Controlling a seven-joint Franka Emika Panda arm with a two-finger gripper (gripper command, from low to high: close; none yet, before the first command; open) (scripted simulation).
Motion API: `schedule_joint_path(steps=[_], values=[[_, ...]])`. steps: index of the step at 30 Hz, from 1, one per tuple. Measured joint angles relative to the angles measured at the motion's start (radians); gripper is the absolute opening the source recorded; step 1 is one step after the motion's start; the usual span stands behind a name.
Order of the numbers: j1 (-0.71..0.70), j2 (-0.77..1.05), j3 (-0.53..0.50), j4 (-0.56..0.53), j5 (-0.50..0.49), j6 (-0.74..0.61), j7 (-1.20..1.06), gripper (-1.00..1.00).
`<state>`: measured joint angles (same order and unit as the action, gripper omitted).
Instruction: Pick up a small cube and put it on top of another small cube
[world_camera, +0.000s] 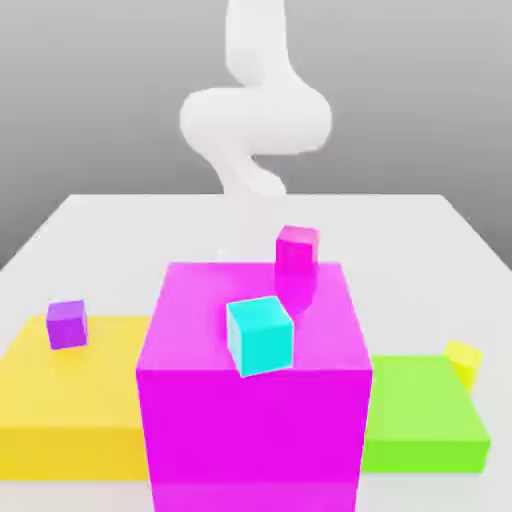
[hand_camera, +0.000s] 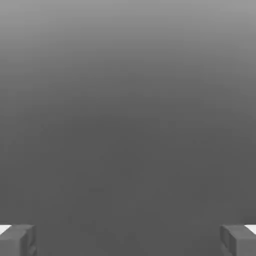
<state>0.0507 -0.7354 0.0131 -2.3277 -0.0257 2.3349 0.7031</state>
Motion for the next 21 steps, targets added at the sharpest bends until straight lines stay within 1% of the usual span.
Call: schedule_joint_path(steps=[11, 21], values=[[0.22, 0.291, 0.043, -0.123, -0.089, 0.154, -0.451, 0.0], [0.409, 0.548, 0.078, -0.233, -0.117, 0.294, -0.891, 0.0]])
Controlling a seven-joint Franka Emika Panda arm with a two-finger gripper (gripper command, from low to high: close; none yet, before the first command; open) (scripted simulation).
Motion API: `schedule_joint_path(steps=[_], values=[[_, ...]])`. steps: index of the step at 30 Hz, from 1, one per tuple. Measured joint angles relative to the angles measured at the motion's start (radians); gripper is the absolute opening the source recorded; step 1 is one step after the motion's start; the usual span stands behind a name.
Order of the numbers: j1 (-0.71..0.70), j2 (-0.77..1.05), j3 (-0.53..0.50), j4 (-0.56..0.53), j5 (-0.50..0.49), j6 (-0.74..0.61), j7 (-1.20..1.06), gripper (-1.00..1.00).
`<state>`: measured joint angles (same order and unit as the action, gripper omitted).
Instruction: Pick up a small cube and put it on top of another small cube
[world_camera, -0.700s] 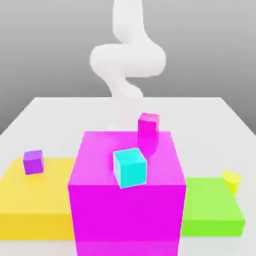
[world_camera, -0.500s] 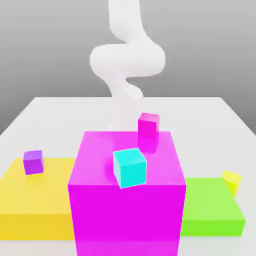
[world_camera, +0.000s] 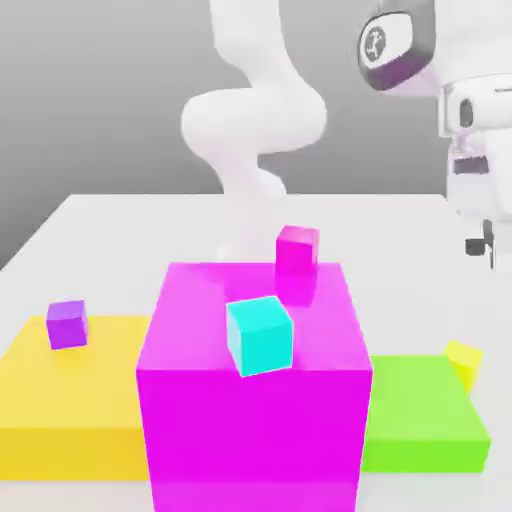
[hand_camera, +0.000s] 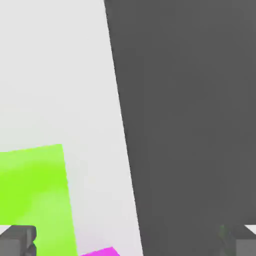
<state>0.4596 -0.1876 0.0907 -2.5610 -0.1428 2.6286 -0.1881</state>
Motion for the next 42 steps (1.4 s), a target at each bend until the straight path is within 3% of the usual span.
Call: schedule_joint_path(steps=[11, 17, 18, 24, 31, 42], values=[[0.177, 0.272, 0.106, -0.124, 0.064, 0.159, -0.552, 0.0], [0.24, 0.477, 0.034, -0.099, -0.029, 0.319, -0.528, 0.0], [0.257, 0.507, 0.014, -0.094, -0.042, 0.342, -0.519, -1.0], [0.266, 0.522, 0.004, -0.091, -0.049, 0.352, -0.514, -1.0], [0.21, 0.318, 0.083, -0.131, 0.066, 0.19, -0.599, -1.0], [0.042, -0.071, -0.002, -0.14, -0.015, -0.197, -0.294, -1.0]])
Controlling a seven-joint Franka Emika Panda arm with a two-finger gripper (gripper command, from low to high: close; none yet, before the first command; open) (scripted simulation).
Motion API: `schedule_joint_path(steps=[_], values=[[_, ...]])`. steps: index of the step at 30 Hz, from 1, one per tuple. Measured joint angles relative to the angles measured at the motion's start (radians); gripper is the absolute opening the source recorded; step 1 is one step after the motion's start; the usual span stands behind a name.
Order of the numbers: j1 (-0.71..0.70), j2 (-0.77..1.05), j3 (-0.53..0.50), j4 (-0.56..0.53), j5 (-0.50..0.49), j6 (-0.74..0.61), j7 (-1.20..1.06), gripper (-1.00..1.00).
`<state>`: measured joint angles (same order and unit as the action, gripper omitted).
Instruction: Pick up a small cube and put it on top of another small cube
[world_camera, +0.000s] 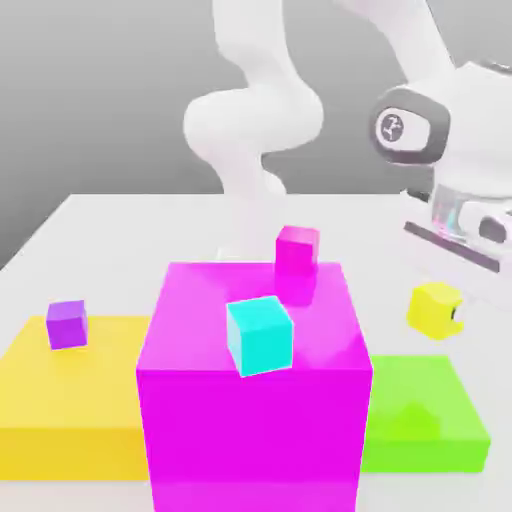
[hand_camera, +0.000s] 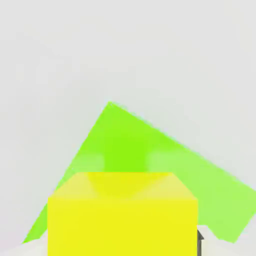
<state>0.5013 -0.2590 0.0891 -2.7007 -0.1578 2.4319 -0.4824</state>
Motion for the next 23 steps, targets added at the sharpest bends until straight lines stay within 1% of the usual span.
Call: schedule_joint_path(steps=[6, 15, 17, 20, 21, 23], values=[[-0.09, -0.22, -0.047, -0.004, 0.03, -0.208, 0.121, -1.0], [-0.23, -0.536, -0.135, -0.011, 0.104, -0.514, 0.266, -1.0], [-0.248, -0.554, -0.146, -0.046, 0.11, -0.5, 0.279, -1.0], [-0.259, -0.53, -0.15, -0.132, 0.112, -0.391, 0.28, -1.0], [-0.26, -0.525, -0.15, -0.147, 0.112, -0.37, 0.279, 1.0], [-0.26, -0.525, -0.15, -0.147, 0.112, -0.37, 0.279, 1.0]])
